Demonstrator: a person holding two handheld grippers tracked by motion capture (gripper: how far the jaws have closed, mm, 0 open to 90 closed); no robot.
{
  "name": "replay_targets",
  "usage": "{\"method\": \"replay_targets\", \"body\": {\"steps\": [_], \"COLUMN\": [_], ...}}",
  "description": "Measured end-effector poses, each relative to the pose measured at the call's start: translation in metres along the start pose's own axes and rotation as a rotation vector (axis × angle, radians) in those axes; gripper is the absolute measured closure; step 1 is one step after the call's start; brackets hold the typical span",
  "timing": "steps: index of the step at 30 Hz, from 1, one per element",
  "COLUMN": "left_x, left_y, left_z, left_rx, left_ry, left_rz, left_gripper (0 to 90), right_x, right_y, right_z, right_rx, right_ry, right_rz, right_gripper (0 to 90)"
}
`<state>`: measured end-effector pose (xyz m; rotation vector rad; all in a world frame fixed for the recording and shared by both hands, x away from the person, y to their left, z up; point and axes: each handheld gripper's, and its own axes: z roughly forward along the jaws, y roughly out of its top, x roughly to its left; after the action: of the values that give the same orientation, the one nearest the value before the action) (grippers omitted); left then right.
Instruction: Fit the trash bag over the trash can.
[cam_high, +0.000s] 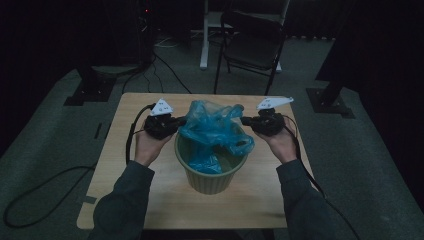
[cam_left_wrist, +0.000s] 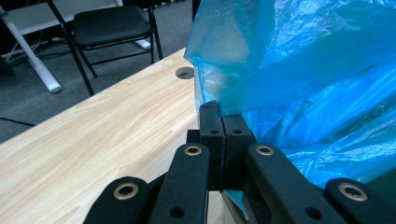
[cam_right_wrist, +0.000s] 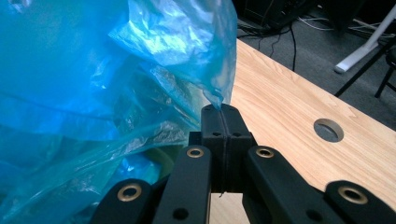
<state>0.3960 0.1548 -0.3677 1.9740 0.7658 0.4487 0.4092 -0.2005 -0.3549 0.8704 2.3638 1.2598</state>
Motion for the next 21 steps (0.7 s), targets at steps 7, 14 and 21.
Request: {"method": "replay_targets", "body": {"steps": [7,14,21], "left_x": [0.0,0.0,0.022], "left_y": [-0.008,-0.012,-0.018], "left_z": [-0.011,-0.02,-0.015], "left_rx": [0.001,0.004,0.002], "left_ry": [-0.036,-0.066,-0.077], "left_rz": [-0.024,-0.048,-0.176], "left_gripper": [89.5,89.6,89.7], "right_x": [0.01,0.014,0.0], "right_y": [-0.004,-0.007,-0.012], "right_z": [-0.011,-0.018,-0.012], "right_rx": [-0.014,0.0,0.039], "right_ry": [0.041,0.052,0.016], "right_rz": [-0.014,-0.014,0.052], "right_gripper": [90.0,90.0,90.0]}}
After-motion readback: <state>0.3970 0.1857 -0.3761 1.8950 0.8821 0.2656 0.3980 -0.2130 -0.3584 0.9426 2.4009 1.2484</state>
